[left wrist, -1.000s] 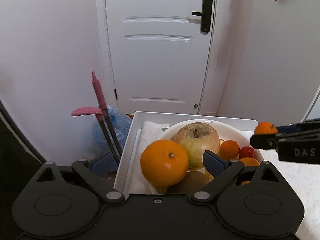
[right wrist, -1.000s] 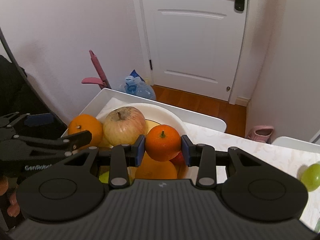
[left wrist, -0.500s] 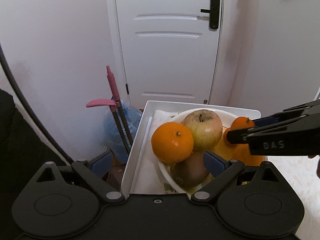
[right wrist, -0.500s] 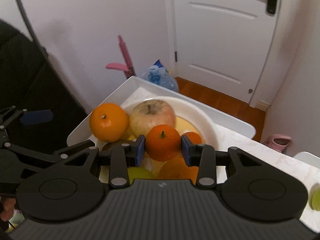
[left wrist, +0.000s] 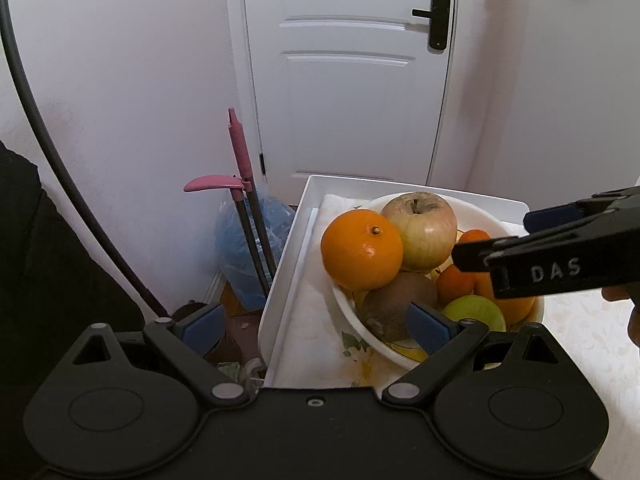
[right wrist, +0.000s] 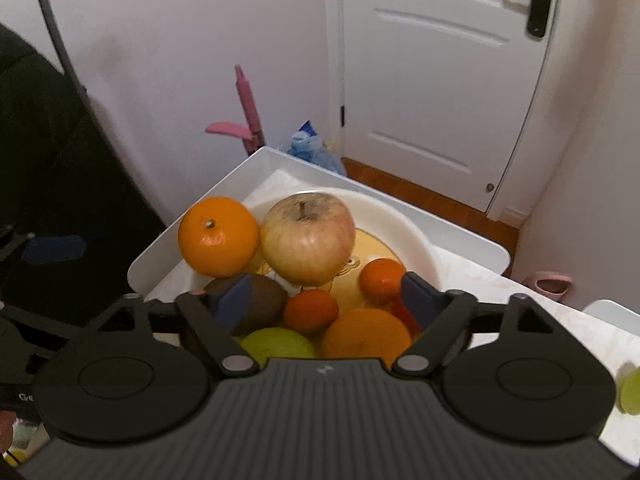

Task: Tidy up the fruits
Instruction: 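Carry the orange and mandarin into the bowl and open both tools, then grasp the last green apple with the left tool while the right tool grasps the last tomato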

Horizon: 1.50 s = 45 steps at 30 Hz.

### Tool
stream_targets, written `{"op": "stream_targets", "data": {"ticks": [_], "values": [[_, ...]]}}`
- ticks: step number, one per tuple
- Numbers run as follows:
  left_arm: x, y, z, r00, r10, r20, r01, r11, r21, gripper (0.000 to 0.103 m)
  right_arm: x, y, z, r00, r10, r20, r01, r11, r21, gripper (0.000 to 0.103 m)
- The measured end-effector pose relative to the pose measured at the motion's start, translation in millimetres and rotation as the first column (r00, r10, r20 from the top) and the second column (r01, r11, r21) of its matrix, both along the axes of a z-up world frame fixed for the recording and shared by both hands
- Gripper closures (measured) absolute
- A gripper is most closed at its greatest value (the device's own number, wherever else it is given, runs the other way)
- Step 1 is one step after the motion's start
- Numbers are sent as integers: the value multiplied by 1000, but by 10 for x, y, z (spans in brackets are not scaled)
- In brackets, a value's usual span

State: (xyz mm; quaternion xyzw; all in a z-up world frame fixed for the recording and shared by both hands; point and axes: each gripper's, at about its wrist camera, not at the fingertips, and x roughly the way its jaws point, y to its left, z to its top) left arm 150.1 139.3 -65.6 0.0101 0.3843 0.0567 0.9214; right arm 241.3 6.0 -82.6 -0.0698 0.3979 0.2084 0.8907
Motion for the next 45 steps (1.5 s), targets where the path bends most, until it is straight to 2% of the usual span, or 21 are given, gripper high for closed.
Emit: {"op": "stream_targets", "data": {"ticks": [4,15,25,29,35,45], "values": [[-5,-12,20,1000,-12,-1,12,1000,0,4,-24,-58,21,1000,-28,-11,28,1000,13,5],[-111,-66,170,999,-38,32,38,999,13,4,-248,-167,213,997,-76,27,75,997,22,4],[-269,-318,519,991,-112,79,111,994,19,2,-611,-503,535,977,-198,80,198,980,15,1],[-328,-443,625,982,-164,98,165,986,-2,1,-789,-772,670,957,-278,87,277,960,32,0],[-381,-775,647,963,-256,89,256,967,9,1,-1072,-1234,781,921,-382,83,380,924,30,1],[-342,-1566,645,930,-359,75,360,933,-7,1,-1443,-2169,747,870,-489,63,487,872,45,1]]}}
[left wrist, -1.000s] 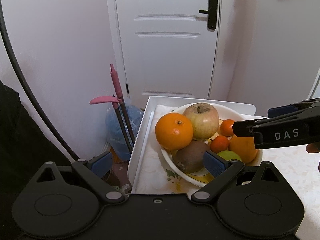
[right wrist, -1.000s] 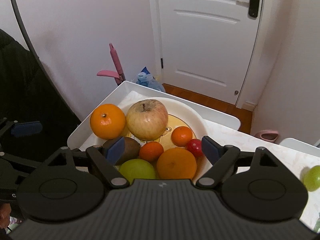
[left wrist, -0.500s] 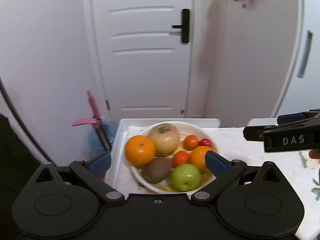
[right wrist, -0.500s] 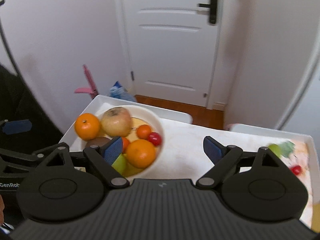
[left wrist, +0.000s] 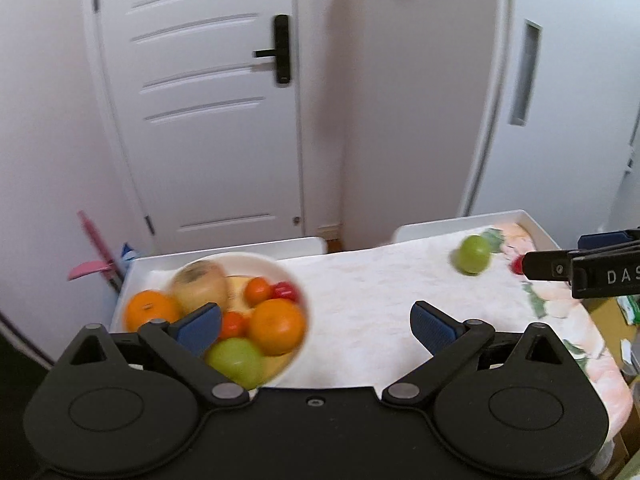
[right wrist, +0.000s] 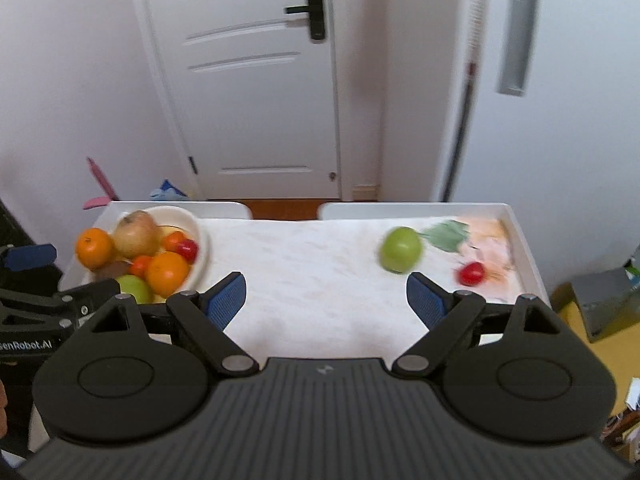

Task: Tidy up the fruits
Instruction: 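Grasp the last green apple with the left tool while the right tool grasps the last tomato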

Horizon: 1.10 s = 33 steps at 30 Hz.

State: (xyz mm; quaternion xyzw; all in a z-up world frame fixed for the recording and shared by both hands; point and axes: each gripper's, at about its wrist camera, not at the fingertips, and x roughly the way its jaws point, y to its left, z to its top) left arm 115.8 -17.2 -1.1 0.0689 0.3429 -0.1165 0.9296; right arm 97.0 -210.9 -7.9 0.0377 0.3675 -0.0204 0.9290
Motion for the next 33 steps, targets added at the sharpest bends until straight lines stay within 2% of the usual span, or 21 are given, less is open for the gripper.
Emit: {"op": "stream_targets", "data": {"ticks": [7,17,24,28,33], "values": [[163,-605,-94,999,-47,-26,47,999,-7,1,-23,-633,-109,999,-26,-20,26,999,27,1],[568,-1241,-375,996,-63,-69,64,998,22,1,267,-1274,-440,997,1,-76,0,1000,17,2],[967,-1637,-629,992,-77,-97,81,996,35,1,569,-1532,-731,992,57,-117,-58,998,-10,4],[1182,-1814,-809,989,-76,-126,81,996,34,1,740,-1580,-895,986,102,-133,-109,993,-47,4],[1381,-2016,-1024,982,-95,-161,104,993,50,3,939,-1635,-1077,978,142,-151,-152,987,-52,7]]}}
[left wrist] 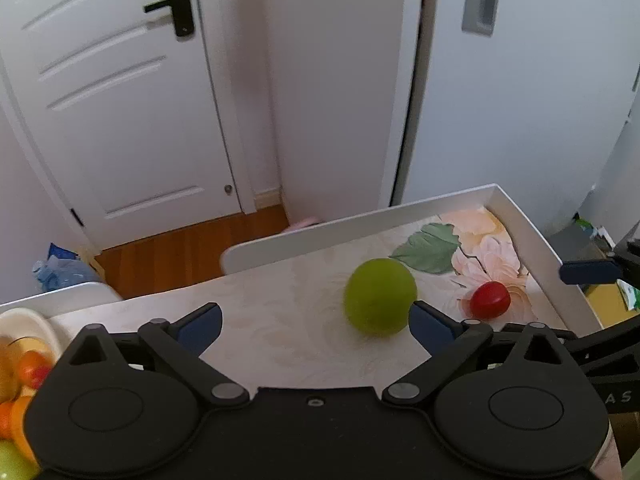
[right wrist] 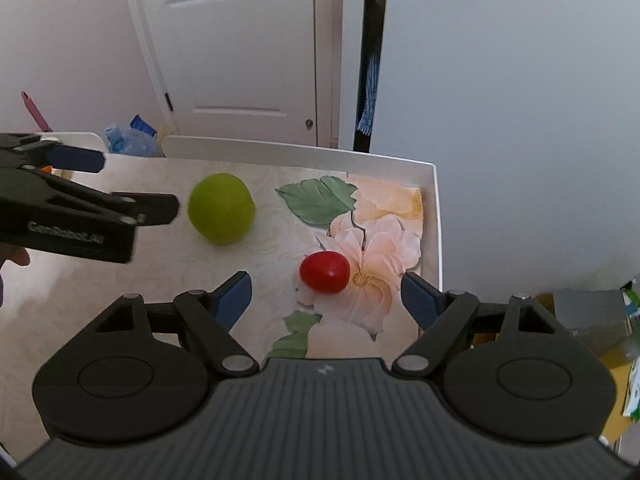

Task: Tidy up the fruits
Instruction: 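Grasp the last green apple with the left tool while the right tool grasps the last tomato, then carry the green apple and tomato into the bowl and open both tools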

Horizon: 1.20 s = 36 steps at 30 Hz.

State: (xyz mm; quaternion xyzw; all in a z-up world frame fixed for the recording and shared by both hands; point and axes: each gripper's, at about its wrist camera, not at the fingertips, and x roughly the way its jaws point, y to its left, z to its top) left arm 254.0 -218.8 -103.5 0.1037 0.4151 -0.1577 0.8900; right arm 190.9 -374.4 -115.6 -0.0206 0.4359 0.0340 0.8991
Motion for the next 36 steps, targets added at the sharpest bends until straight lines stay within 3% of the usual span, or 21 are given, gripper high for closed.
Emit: {"op": "stream_targets", "data": {"ticks": [3,5,8,15,17,18,23,25,36], "values": [[89,-118,-116,1000,-24,-14,24,1000,13,7,102,-17,-93,1000,18,-6,-19,1000,-9,9],[145,-180,-184,999,-40,-28,41,999,16,10,161,-18,-148,999,34,-20,-34,999,-8,19],[199,-249,-255,998,-55,-44,56,998,11,12,225,-18,-223,998,49,-37,-49,999,4,24],[261,-355,-360,995,-76,-71,78,997,14,29,278,-29,-305,997,64,-54,-63,998,19,30],[265,-361,-374,993,-88,-78,89,996,3,36,277,-38,-308,996,64,-55,-63,998,20,31],[264,-361,-376,992,-97,-81,96,995,-11,45,289,-40,-316,996,64,-55,-63,998,21,32],[226,-413,-370,992,-108,-70,108,994,7,46,297,-61,-322,996,67,-57,-66,998,23,40],[212,-409,-369,991,-111,-70,112,994,9,46,302,-63,-326,996,70,-59,-68,997,26,48],[170,-361,-361,993,-95,-63,97,995,30,46,274,-33,-300,996,82,-44,-81,996,22,53]]}}
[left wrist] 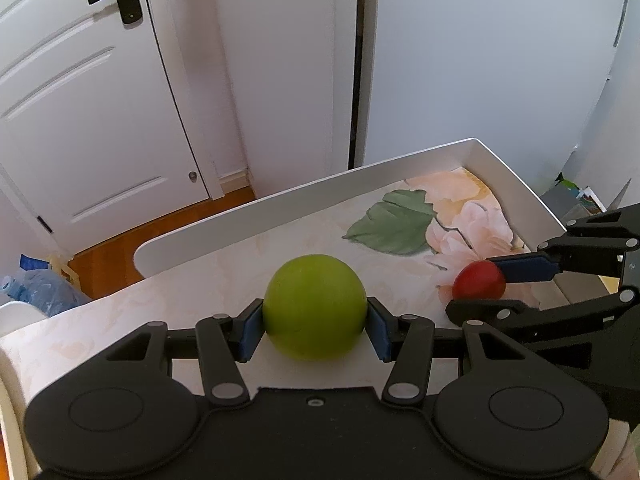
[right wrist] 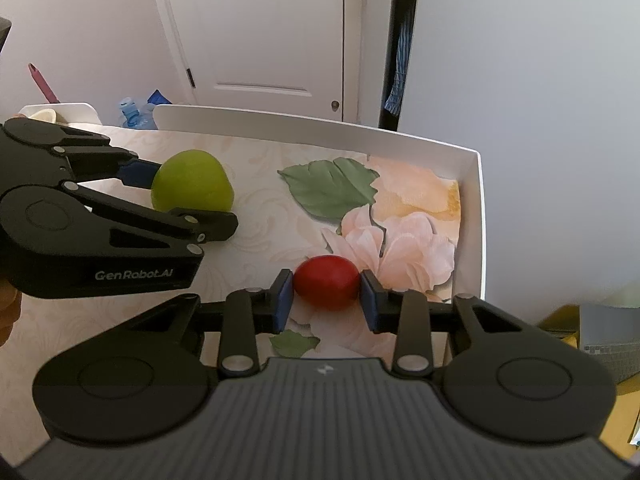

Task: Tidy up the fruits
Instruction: 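Carry the green apple and tomato into the bowl and open both tools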

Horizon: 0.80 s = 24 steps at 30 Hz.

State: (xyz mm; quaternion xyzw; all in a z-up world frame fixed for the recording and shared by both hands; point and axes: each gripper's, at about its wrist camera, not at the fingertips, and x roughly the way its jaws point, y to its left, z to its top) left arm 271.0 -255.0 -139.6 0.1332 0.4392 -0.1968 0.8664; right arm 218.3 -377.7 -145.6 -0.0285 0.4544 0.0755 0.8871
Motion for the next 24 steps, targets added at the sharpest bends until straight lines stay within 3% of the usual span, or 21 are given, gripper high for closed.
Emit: {"op": "stream_targets", "data": {"ticks": [12,24], "values": [[-245,249,362,995,46,91,-46,999,-7,46,-140,145,329,997,11,70,-12,1000,10,53],[-558,723,902,975,158,154,-147,986,-80,46,-274,593,861,988,67,140,-70,997,21,53]]}}
